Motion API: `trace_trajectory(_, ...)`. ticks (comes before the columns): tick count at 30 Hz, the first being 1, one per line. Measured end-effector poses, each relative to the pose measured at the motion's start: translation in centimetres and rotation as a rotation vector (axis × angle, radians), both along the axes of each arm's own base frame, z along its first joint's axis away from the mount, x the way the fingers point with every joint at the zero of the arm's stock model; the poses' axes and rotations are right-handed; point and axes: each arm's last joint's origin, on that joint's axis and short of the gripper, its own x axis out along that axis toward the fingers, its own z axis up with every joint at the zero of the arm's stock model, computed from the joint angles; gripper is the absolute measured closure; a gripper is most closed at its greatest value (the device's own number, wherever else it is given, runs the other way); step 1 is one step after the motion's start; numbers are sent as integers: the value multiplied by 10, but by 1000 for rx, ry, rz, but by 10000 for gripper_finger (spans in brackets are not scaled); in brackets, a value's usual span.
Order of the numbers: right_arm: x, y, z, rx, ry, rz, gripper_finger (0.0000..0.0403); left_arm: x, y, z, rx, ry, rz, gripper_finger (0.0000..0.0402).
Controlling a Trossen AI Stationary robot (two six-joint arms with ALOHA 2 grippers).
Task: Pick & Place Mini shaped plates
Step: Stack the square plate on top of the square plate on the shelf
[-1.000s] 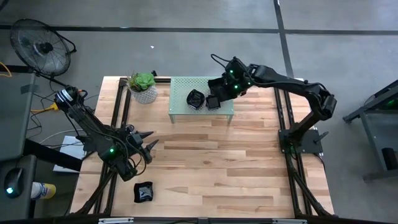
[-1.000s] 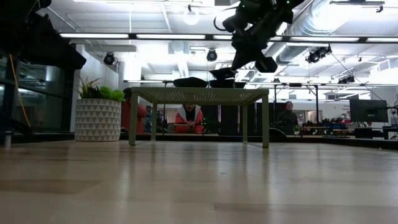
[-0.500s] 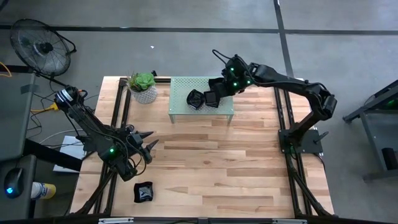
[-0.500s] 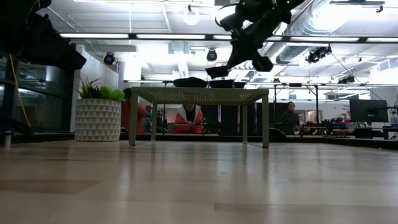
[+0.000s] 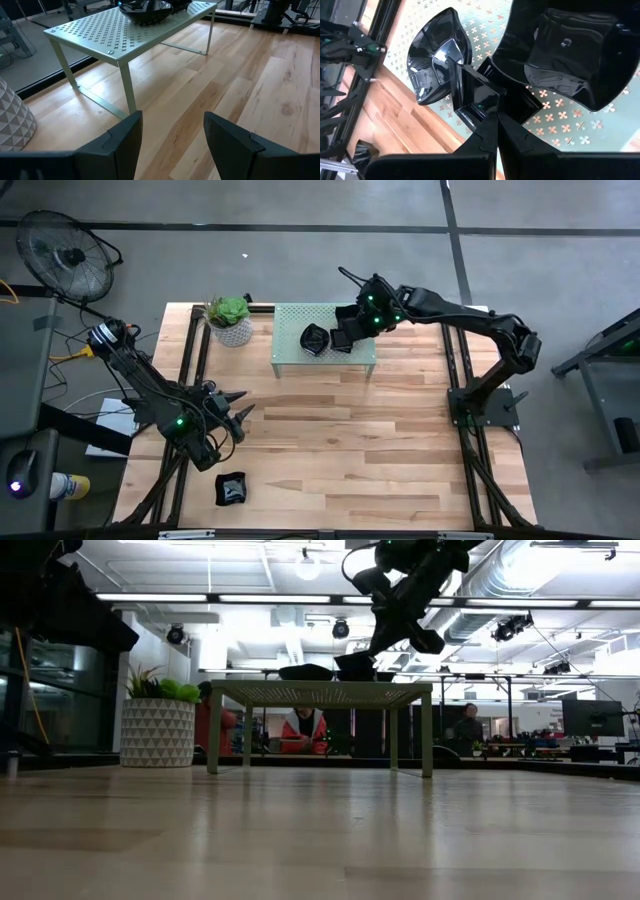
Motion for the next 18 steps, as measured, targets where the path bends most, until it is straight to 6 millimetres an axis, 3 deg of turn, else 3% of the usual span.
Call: trace_trajectory(18,4,7,0,2,16,-72,402,0,0,0,-2,-1,0,195)
